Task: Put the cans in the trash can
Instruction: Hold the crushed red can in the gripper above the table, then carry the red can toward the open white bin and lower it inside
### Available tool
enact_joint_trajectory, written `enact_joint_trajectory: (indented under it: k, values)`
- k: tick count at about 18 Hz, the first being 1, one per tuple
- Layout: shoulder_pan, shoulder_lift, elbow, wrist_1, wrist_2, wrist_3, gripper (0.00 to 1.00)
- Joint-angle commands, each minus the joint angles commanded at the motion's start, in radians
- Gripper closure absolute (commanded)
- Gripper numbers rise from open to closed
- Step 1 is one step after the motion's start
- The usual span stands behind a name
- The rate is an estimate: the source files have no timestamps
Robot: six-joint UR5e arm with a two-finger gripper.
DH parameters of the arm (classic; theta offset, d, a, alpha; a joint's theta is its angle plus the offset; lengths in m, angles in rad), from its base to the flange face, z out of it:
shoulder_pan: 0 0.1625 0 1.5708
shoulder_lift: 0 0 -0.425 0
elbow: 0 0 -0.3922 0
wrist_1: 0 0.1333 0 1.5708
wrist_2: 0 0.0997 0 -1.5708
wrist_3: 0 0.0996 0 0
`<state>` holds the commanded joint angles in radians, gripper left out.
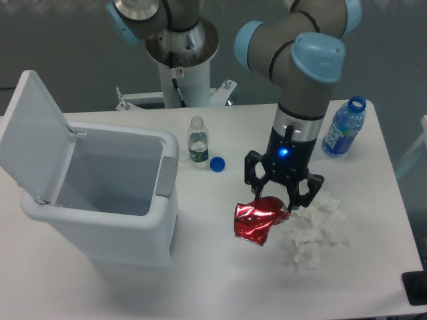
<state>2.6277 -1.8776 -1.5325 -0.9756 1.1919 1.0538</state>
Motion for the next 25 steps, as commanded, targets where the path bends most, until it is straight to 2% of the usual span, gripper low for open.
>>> enact_joint_trajectory:
  k: [17,22,25]
  values:
    - [-0.006,0.002,0.012,-0.002,0.006,-0.011,0.45]
    - [-0.006,0.026,0.038,-0.003,-0.003,-0.07,0.45]
    - [-0.012,0.07,0.041,-0.005,-0.015,-0.136,0.45]
